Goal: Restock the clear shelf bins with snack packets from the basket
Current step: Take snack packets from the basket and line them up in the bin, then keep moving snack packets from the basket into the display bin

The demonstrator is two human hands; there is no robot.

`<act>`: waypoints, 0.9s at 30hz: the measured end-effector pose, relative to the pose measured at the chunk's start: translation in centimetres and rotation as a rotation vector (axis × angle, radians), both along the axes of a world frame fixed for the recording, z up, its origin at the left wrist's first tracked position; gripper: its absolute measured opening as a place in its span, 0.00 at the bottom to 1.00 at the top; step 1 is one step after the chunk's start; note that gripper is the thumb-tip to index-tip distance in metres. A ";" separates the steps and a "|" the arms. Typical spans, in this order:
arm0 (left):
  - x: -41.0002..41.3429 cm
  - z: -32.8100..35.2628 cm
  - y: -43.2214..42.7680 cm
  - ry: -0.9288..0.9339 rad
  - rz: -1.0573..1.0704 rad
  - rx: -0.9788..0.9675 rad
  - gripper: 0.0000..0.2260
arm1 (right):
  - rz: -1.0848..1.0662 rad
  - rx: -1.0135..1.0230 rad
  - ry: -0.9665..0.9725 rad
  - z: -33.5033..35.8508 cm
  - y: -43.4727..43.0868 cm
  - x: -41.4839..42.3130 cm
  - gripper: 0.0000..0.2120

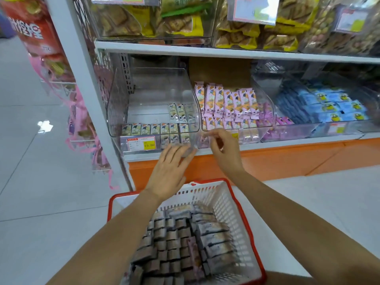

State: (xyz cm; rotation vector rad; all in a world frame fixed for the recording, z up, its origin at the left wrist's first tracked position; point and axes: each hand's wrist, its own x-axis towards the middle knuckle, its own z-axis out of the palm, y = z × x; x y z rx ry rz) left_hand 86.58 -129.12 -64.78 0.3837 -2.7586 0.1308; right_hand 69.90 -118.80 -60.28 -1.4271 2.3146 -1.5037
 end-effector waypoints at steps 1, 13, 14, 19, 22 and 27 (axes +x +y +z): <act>0.6 -0.9 0.0 -0.003 0.003 0.007 0.37 | -0.002 0.048 -0.038 -1.4 1.0 0.8 0.08; 7.5 -9.7 -1.8 -0.485 0.340 0.263 0.36 | 0.071 0.928 -0.171 -18.0 8.6 12.3 0.17; 7.9 -10.4 -2.0 -0.501 0.348 0.277 0.36 | 0.077 0.971 -0.172 -18.9 9.1 13.1 0.18; 9.6 -12.5 -2.6 -0.509 0.347 0.364 0.38 | 0.068 1.242 -0.098 -22.1 10.5 16.5 0.27; 9.6 -12.8 -2.5 -0.492 0.348 0.377 0.38 | 0.066 1.360 -0.104 -22.8 10.6 17.8 0.31; 9.8 -13.4 -2.6 -0.471 0.340 0.367 0.38 | 0.000 1.304 -0.146 -22.9 10.0 18.4 0.27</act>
